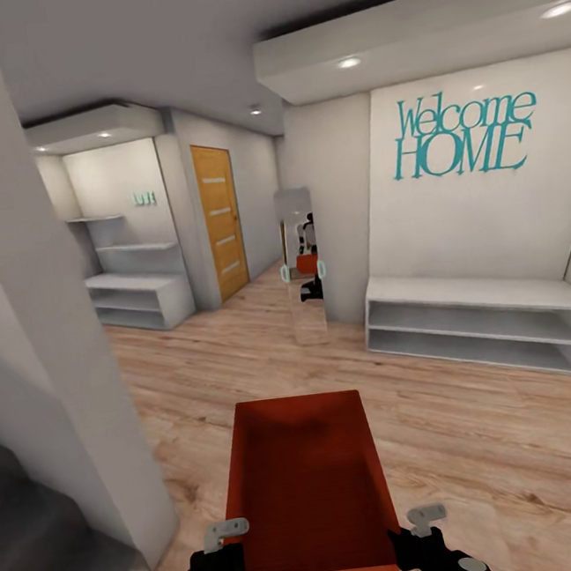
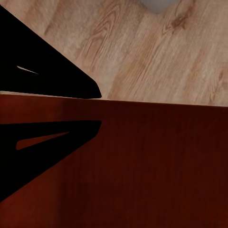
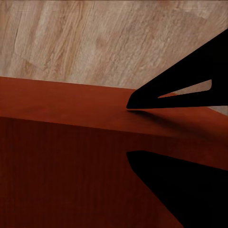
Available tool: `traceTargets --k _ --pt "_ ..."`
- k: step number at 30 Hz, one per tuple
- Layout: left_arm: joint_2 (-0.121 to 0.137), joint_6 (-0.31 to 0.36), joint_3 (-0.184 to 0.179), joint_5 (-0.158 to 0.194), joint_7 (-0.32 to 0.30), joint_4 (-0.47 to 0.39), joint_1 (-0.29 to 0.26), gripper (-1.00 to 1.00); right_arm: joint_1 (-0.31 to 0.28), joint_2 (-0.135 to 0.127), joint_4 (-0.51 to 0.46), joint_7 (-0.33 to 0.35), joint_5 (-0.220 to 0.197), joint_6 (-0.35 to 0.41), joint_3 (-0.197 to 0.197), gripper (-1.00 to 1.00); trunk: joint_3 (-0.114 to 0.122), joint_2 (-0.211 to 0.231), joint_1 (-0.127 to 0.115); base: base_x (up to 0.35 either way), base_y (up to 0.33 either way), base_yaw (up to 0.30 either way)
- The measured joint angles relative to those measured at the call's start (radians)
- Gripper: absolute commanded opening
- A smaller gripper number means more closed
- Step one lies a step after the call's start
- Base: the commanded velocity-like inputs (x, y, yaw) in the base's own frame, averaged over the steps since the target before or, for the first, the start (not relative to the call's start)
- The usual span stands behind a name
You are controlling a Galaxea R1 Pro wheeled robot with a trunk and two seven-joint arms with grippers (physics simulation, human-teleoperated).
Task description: Move the two storage containers from the living room to the garage. In the garage, place one container on the floor and stack the other container on top of it (either order is fine).
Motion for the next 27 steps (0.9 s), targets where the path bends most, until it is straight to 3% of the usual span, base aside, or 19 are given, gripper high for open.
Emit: traceTargets --k 27 --pt "0.0 0.0 0.0 0.0 0.0 0.0 0.0 -1.0 0.0 0.0 0.0 0.0 0.0 0.0 0.0 -1.0 0.0 0.0 0.0 0.329 0.0 0.0"
